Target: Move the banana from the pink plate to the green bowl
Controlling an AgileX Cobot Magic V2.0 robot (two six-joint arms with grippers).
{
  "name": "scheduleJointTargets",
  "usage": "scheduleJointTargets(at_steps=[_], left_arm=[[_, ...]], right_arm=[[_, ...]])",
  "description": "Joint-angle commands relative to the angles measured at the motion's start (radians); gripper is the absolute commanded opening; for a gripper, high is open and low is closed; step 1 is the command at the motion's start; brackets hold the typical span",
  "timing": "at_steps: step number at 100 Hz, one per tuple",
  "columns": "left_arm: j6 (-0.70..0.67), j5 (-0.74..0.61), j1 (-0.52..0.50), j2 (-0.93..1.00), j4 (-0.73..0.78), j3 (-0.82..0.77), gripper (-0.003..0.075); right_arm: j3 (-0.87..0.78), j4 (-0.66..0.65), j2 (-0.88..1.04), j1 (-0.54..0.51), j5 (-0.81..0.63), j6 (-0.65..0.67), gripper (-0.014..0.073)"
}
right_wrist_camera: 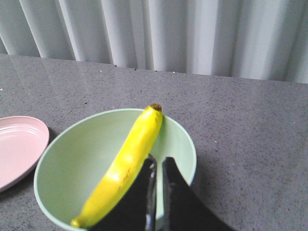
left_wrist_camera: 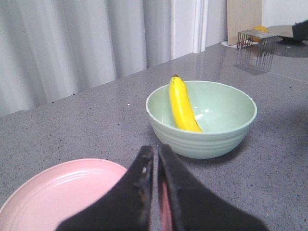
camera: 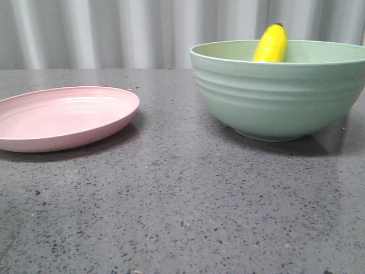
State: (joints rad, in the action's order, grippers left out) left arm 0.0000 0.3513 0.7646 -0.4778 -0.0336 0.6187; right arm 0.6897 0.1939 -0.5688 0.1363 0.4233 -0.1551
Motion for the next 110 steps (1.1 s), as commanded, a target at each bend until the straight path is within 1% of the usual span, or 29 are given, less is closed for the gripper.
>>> scheduleJointTargets(at_steps=[1,10,27,71,80,84,90,93,102,110], left_arm=[[-0.019,-0.153,0.007,0.08,-0.002,-0.078,-0.002],[-0.019,-0.189,0.007,0.17,-0.002,-0.165,-0.002],[-0.019,-0.174,0.007,0.285,-0.004,-0.252,-0.002],[-0.019,-0.177,0.007,0.298,-0.002,-0.384,-0.002],[-0.019,-0.182,0.007,0.298,0.034,-0.419,-0.002],[-0.019,-0.209,0.003,0.298,0.043,-0.434,-0.002],[-0.019,-0.269,-0.021,0.298,0.045,-0.464,-0.002],[-0.019,-0.32,-0.041,0.298,0.045,-0.481,-0.002],[-0.019,-0.448,-0.138,0.31,0.012,-0.547,-0.002],[-0.019,-0.477,-0.231,0.365,0.008,-0.598,-0.002]], right_arm=[[-0.062,-0.005,0.082,-0.005,-0.167,-0.012,-0.0064],[-0.144,-0.005,0.164,-0.005,-0.218,-0.012,-0.0064],[-0.218,-0.005,0.25,-0.005,-0.197,-0.012,-0.0064],[-0.23,-0.005,0.256,-0.005,-0.185,-0.012,-0.0064],[-0.23,-0.005,0.256,-0.005,-0.185,-0.012,-0.0064],[-0.23,-0.005,0.256,-0.005,-0.185,-0.012,-0.0064],[-0.23,-0.005,0.256,-0.005,-0.185,-0.012,-0.0064],[-0.23,-0.005,0.256,-0.005,-0.185,-0.012,-0.0064],[-0.23,-0.005,0.256,-0.005,-0.185,-0.012,-0.0064],[-0.23,-0.005,0.256,-0.005,-0.185,-0.012,-0.0064]])
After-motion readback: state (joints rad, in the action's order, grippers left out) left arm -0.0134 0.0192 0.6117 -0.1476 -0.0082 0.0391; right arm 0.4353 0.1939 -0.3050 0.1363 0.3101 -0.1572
